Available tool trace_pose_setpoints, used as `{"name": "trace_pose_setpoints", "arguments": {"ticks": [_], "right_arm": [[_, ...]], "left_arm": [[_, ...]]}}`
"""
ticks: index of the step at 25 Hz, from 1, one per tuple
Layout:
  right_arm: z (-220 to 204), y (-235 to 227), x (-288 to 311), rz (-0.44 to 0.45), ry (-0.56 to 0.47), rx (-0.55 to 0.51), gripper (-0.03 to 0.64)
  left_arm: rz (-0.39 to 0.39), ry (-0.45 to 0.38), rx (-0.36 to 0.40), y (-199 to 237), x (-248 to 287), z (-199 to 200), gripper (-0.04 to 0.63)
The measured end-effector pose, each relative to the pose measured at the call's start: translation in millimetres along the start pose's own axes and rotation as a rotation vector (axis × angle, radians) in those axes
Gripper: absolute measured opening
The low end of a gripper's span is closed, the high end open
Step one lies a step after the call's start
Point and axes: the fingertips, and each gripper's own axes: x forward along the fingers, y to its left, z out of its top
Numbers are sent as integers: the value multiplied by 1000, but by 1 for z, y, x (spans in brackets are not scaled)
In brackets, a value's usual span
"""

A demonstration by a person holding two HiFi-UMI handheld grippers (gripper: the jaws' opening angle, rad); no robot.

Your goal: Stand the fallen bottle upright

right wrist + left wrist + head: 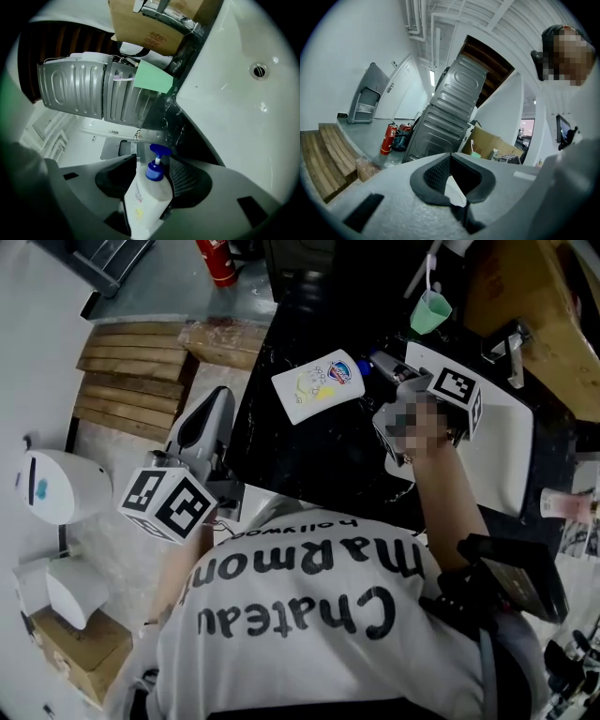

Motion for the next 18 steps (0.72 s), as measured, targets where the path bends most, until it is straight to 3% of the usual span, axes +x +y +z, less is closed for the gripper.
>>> {"name": "trace_pose_setpoints", "arguments": {"ticks": [8, 18], "right_arm": [[-2, -15, 17, -100, -46, 39, 171], [-2, -9, 15, -50, -67, 58, 106]], "left_arm": [[-6, -25, -8, 2, -5, 2, 15], [-1, -25, -30, 9, -11, -4, 15]]}}
